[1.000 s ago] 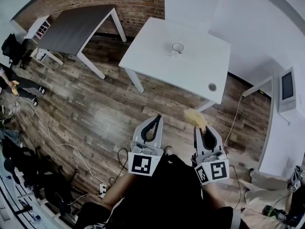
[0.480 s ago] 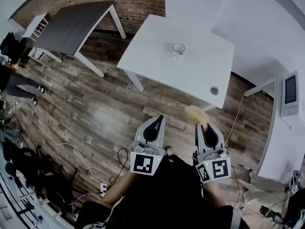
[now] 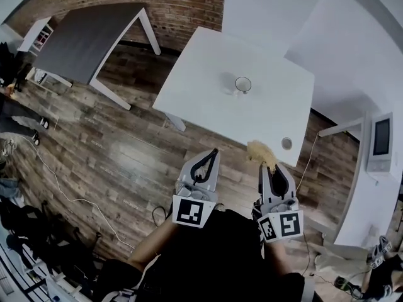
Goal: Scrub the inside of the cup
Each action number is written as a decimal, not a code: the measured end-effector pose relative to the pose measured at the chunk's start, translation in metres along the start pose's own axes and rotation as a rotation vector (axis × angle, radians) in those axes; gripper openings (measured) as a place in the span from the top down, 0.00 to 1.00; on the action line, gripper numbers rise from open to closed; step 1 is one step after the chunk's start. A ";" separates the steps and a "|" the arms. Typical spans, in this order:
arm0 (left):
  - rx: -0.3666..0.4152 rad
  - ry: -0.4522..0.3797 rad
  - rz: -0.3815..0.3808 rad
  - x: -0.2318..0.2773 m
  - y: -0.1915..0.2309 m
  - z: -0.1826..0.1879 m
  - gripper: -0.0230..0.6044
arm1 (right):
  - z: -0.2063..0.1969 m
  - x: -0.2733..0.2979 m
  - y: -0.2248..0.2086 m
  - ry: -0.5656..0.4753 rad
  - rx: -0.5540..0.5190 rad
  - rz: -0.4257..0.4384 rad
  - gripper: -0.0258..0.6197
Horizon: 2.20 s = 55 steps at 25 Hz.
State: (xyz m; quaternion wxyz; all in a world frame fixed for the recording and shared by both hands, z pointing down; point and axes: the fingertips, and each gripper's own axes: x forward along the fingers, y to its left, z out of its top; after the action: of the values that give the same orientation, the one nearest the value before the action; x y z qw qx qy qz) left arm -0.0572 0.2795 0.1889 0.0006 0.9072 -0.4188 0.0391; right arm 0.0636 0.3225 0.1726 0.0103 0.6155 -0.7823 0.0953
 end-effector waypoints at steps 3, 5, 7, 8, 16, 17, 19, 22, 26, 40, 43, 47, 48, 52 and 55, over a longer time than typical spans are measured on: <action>0.007 0.006 -0.032 0.023 0.029 0.000 0.96 | 0.006 0.034 0.000 0.004 0.004 -0.028 0.87; 0.023 0.008 -0.060 0.036 0.044 0.002 0.96 | 0.010 0.052 -0.001 0.008 0.008 -0.050 0.87; 0.017 0.012 -0.083 0.048 0.056 0.001 0.96 | 0.014 0.068 -0.003 0.010 0.007 -0.074 0.87; 0.013 0.012 -0.090 0.055 0.063 0.001 0.96 | 0.015 0.076 -0.005 0.009 0.007 -0.085 0.87; 0.010 0.031 -0.138 0.101 0.083 -0.014 0.96 | 0.019 0.117 -0.026 0.017 0.013 -0.139 0.87; 0.011 0.036 -0.143 0.105 0.084 -0.016 0.96 | 0.020 0.120 -0.028 0.019 0.013 -0.141 0.87; 0.009 0.048 -0.151 0.109 0.082 -0.019 0.96 | 0.019 0.122 -0.031 0.029 0.014 -0.147 0.87; 0.001 0.066 -0.156 0.119 0.082 -0.025 0.96 | 0.018 0.129 -0.040 0.035 0.015 -0.152 0.87; 0.009 0.071 -0.152 0.148 0.088 -0.037 0.96 | 0.014 0.154 -0.059 0.044 0.008 -0.143 0.87; 0.013 0.187 -0.148 0.225 0.081 -0.104 0.96 | -0.018 0.217 -0.114 0.139 0.063 -0.066 0.87; 0.006 0.222 -0.152 0.237 0.080 -0.127 0.96 | -0.029 0.229 -0.122 0.160 0.079 -0.052 0.87; -0.003 0.253 -0.177 0.251 0.073 -0.154 0.89 | -0.050 0.238 -0.135 0.191 0.099 -0.048 0.87; -0.002 0.264 -0.181 0.254 0.072 -0.162 0.88 | -0.056 0.240 -0.138 0.199 0.103 -0.047 0.87; -0.024 0.336 -0.189 0.269 0.065 -0.203 0.81 | -0.075 0.246 -0.149 0.232 0.115 -0.038 0.87; -0.028 0.365 -0.181 0.282 0.063 -0.225 0.78 | -0.087 0.250 -0.157 0.254 0.124 -0.028 0.87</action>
State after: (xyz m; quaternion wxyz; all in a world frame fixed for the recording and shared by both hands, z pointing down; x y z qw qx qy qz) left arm 0.0612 0.0322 0.4311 0.0926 0.9190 -0.3290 0.1967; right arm 0.1454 0.0611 0.3125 0.0727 0.6087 -0.7586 0.2205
